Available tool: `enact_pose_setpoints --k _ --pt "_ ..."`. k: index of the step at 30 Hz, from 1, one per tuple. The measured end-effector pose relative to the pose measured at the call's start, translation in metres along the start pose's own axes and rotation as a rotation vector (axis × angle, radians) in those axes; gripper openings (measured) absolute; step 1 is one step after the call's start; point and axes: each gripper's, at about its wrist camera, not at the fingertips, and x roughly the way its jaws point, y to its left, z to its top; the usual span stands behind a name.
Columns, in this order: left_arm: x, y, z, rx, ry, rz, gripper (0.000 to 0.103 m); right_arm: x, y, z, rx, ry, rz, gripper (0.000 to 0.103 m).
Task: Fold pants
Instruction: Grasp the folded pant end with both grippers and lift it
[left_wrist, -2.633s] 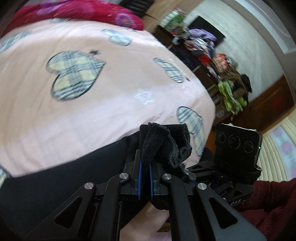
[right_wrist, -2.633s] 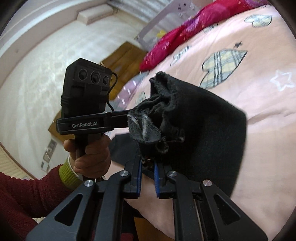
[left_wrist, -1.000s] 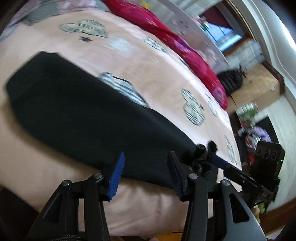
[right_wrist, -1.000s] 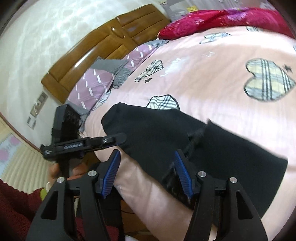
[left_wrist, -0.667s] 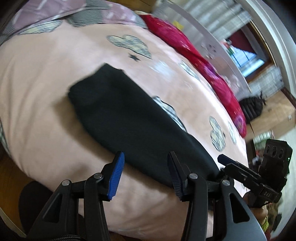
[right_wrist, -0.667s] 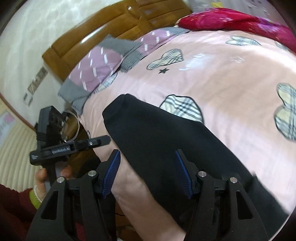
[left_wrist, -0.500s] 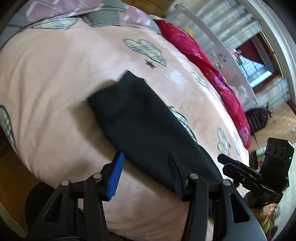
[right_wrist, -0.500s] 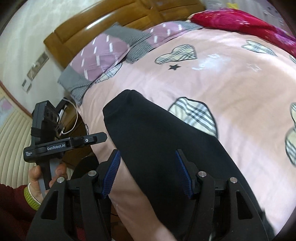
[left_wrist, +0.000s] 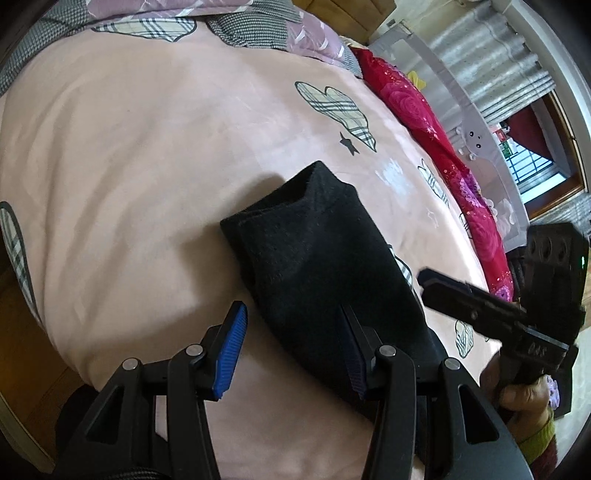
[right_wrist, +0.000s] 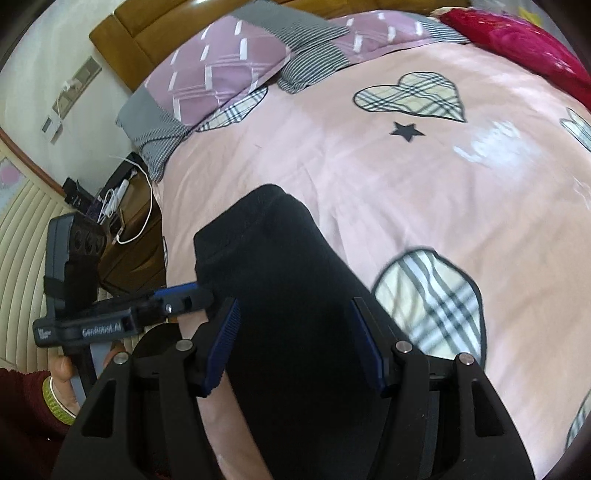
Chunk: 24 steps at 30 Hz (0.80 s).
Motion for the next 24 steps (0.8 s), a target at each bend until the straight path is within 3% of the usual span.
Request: enact_pose_setpoints --k 9,15,18,19,24 --pt "0.019 0.012 0.015 -0.034 0.011 -0.017 0.05 0.052 -0.007 0.044 -0.036 0.096 0.063 0.061" --pt "0.032 0.012 0.022 -0.012 0.01 -0.025 0.044 0.08 -0.007 0.06 -0.074 0.167 0.099 0.061" --pt "0.039 0.012 0.023 0.023 -0.009 -0.001 0.033 0.093 -0.01 0.061 -0.074 0.203 0.105 0.053" --pt "0.042 0.012 0.025 0.028 -0.011 -0.003 0.031 0.095 -0.012 0.06 -0.068 0.206 0.114 0.046" --pt "0.047 0.003 0.028 0.075 -0.018 -0.018 0.02 0.091 -0.014 0.058 -0.059 0.18 0.12 0.031"
